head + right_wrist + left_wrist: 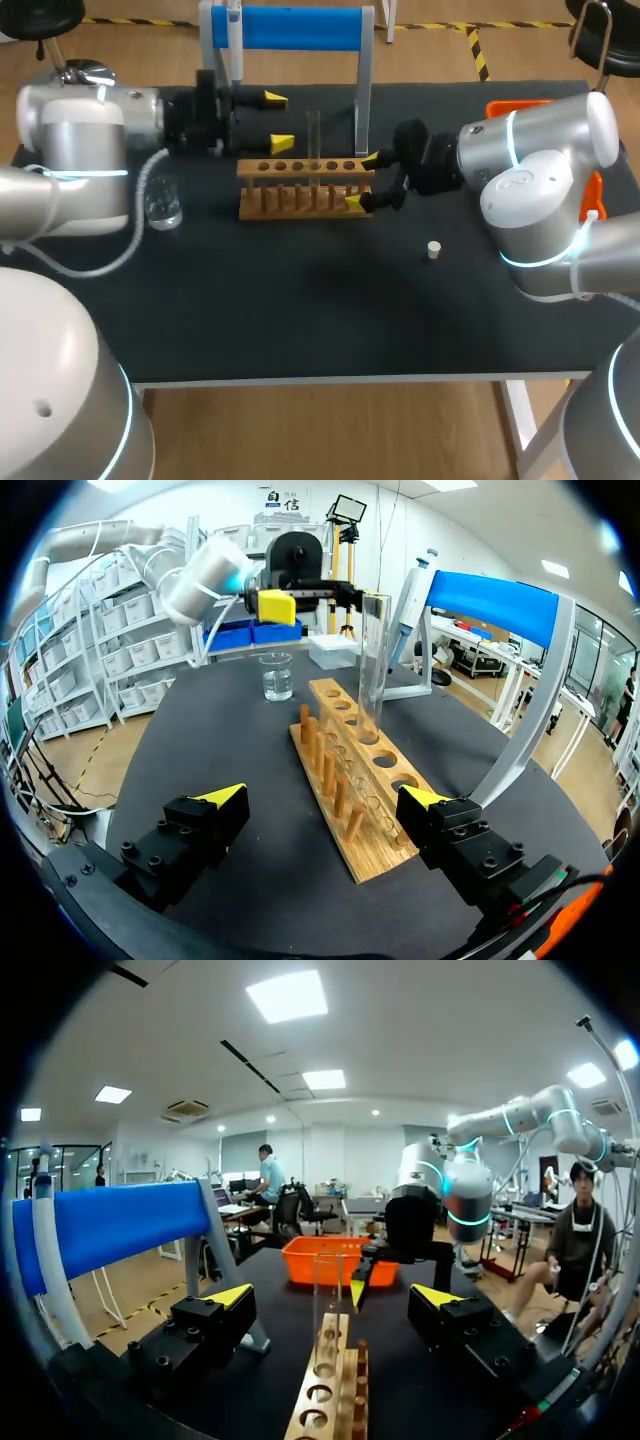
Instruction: Invert the test tube, pick up the pipette, mount the tip to pipette, aspirate from beaker and dispense into the tube, eject the tip, return the pipette, and cap with the stopper.
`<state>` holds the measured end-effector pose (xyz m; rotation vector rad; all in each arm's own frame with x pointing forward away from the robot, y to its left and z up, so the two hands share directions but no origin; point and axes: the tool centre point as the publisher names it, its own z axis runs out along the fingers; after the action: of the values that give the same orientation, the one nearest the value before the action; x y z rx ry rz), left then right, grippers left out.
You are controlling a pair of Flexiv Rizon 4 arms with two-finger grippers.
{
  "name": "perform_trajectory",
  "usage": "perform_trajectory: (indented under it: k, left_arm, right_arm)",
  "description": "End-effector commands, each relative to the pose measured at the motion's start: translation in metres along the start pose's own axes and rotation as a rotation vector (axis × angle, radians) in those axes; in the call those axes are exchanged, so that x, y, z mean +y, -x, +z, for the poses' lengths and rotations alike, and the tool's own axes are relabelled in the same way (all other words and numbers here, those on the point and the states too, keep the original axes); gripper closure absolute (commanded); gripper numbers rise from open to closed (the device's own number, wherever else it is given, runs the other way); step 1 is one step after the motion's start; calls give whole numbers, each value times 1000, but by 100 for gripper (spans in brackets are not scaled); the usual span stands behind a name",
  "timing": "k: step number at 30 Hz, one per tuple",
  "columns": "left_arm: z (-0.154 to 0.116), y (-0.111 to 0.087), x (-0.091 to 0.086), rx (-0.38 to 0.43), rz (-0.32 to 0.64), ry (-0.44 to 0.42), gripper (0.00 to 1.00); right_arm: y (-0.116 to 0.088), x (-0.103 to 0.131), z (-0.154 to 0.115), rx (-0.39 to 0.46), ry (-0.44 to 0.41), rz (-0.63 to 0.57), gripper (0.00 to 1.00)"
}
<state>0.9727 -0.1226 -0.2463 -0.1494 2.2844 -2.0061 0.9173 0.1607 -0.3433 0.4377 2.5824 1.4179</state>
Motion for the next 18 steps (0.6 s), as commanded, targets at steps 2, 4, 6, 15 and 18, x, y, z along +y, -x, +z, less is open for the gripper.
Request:
perform_trajectory:
  k: [2,4,6,15,18]
  left_arm:
    - [-56,-11,-14,-34,-10,66,0]
    - [-66,-14,-15,-46,-16,72,0]
    - [-70,-15,-16,-53,-19,77,0]
    - [-70,-15,-16,-53,-19,77,0]
    - [-70,-15,-16,-53,-19,77,0]
  right_arm:
    - [0,0,0,0,-2,0,0]
    - [0,0,0,0,-2,0,0]
    - [0,0,0,0,-2,0,0]
    - [0,0,0,0,-2,0,0]
    - [0,0,0,0,-2,0,0]
